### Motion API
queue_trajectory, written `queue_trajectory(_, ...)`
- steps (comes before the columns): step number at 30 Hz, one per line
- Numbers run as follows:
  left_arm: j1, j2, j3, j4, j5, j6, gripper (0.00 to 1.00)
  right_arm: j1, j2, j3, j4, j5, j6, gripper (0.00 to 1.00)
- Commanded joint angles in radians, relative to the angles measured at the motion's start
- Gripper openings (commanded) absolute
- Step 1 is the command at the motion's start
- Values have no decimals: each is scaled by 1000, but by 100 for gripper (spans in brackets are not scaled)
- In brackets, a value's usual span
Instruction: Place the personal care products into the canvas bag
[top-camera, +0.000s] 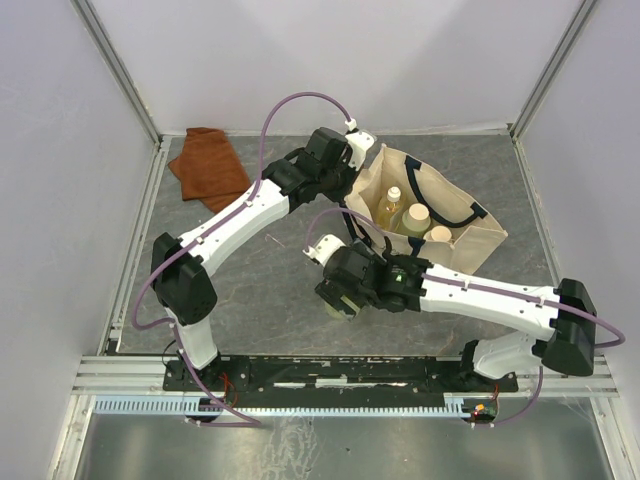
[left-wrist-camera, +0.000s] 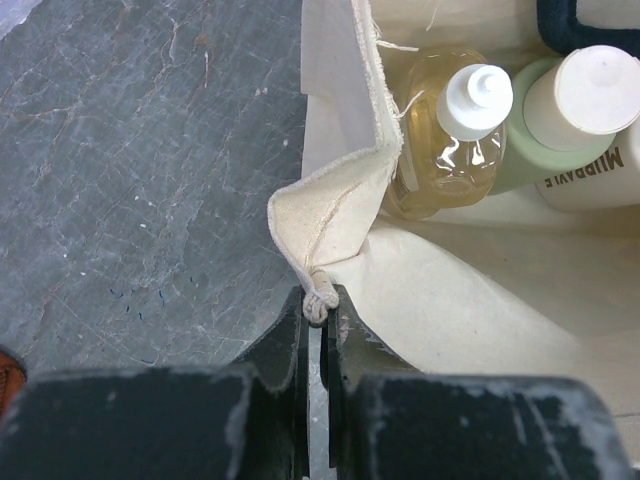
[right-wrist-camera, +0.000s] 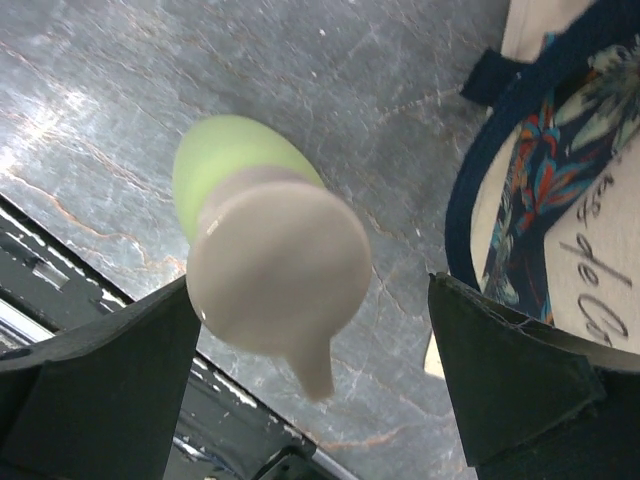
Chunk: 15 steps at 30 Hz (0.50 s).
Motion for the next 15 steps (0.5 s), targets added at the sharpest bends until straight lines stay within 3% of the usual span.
queue_trajectory(1, 13, -73, 3, -25, -20, 32, 3, -54, 14, -5, 139, -144, -140, 100)
queue_trajectory(9, 12, -76, -1, -25, -24, 33, 3, -89, 132, 25, 176, -265, -197, 99)
queue_trajectory(15, 11, -83, -7, -25, -26, 35, 3, -90, 177, 21, 178, -298, -187, 88)
